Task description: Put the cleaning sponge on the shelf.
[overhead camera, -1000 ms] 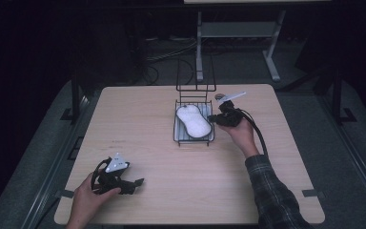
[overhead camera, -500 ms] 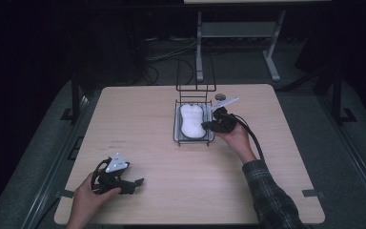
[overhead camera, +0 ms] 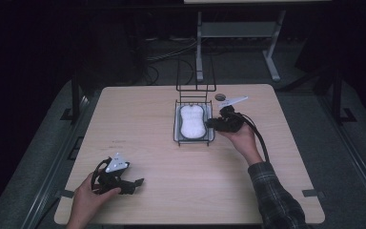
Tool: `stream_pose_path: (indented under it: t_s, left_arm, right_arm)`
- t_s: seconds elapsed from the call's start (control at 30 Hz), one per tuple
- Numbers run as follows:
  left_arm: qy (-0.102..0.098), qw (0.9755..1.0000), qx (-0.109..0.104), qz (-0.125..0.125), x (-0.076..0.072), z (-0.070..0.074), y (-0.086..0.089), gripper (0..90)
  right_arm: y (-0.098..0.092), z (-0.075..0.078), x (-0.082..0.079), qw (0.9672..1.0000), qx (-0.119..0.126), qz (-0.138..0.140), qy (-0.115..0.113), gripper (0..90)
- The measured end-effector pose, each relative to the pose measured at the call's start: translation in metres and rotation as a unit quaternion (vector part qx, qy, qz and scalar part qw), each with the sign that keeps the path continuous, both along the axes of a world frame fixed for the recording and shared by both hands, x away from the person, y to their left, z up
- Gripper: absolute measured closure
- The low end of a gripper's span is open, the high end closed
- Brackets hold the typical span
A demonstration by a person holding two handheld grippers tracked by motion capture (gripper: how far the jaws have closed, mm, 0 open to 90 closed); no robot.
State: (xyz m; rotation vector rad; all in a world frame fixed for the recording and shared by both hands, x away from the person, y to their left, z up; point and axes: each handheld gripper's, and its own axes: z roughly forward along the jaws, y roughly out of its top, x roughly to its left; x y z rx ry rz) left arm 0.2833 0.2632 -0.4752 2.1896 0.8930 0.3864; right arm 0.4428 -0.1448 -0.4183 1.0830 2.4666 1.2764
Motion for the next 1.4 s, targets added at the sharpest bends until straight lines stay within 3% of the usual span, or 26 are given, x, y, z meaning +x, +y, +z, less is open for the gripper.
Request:
stream_pose_path:
  t_s: [0.23, 0.57, 0.77, 0.87, 1.1, 1.4]
  left_arm:
    - [0.0, 1.0, 0.0, 0.0, 0.0, 0.0, 0.0, 12.8]
    - [0.0, 1.0, 0.0, 0.0, 0.0, 0.0, 0.0, 12.8]
    - [0.0, 1.0, 0.0, 0.0, 0.0, 0.0, 0.0, 12.8]
    - [0.0, 1.0, 0.0, 0.0, 0.0, 0.0, 0.0, 12.8]
    - [0.0, 1.0, 0.0, 0.0, 0.0, 0.0, 0.0, 12.8]
    - [0.0, 1.0, 0.0, 0.0, 0.0, 0.0, 0.0, 12.8]
  right_arm:
    - [-0.016, 0.007, -0.012, 0.9993, -0.006, -0.037, -0.007, 46.6]
    - [-0.039, 0.011, -0.035, 0.9971, -0.023, -0.072, -0.005, 27.1]
    - [-0.051, 0.008, -0.052, 0.9967, -0.014, -0.079, -0.004, 21.1]
    - [-0.056, 0.005, -0.059, 0.9963, -0.025, -0.082, -0.002, 18.5]
    - [-0.069, 0.001, -0.079, 0.9956, -0.02, -0.091, -0.004, 15.1]
    - [-0.078, -0.009, -0.105, 0.9943, -0.038, -0.1, -0.001, 8.2]
